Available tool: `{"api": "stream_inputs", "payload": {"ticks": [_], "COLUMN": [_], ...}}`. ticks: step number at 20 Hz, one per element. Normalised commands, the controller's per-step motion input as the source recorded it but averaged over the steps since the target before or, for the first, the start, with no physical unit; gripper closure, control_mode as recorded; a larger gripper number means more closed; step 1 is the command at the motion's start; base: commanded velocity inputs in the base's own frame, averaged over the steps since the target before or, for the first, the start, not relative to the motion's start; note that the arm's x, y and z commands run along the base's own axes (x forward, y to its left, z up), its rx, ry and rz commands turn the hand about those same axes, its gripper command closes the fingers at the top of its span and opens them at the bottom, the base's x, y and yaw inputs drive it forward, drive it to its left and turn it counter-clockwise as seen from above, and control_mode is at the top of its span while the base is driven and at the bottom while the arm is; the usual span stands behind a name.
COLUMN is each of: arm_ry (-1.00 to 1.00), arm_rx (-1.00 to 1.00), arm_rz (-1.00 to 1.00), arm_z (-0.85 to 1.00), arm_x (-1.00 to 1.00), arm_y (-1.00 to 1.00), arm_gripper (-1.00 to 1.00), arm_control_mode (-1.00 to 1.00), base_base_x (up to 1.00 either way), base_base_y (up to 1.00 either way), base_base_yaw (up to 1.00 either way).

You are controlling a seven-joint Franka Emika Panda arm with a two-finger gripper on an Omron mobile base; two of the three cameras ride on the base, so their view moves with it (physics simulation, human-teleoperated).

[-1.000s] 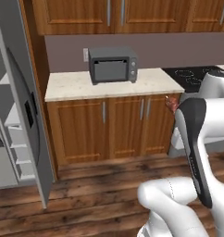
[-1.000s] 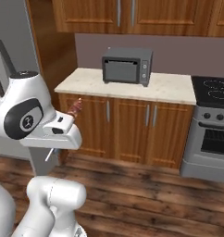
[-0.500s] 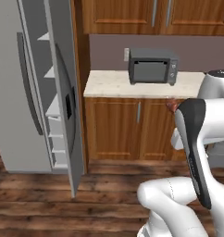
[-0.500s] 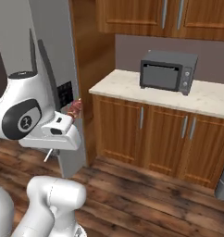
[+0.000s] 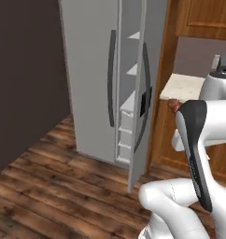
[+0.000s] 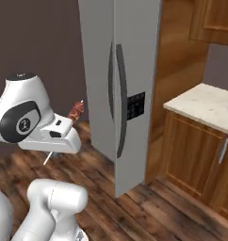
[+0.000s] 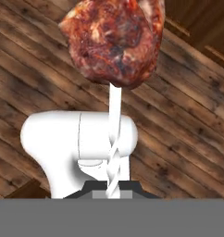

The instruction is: Store the kebab skewer in the freezer for long-term storage. Close the freezer door after placing the cooked food.

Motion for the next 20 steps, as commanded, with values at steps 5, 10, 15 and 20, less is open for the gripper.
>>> {"api": "stream_inputs", "payload": {"ticks": [5, 10, 15, 20], "arm_ry": [0.00, 0.00, 0.00, 0.00], "arm_rx": [0.00, 0.00, 0.00, 0.00], "arm_rz": [0.00, 0.00, 0.00, 0.00], "arm_z": [0.00, 0.00, 0.00, 0.00], "arm_x": [0.00, 0.00, 0.00, 0.00], "arm_y": [0.00, 0.00, 0.00, 0.00], "arm_gripper": [1.00, 1.00, 1.00, 1.00], "arm_control_mode": [1.00, 1.00, 1.00, 1.00], "base_base_x": [-0.06, 0.01, 0.30, 0.62], "base_base_y": [0.59, 0.48, 0.27, 0.46], "base_base_yaw": [0.62, 0.46, 0.07, 0.01]}}
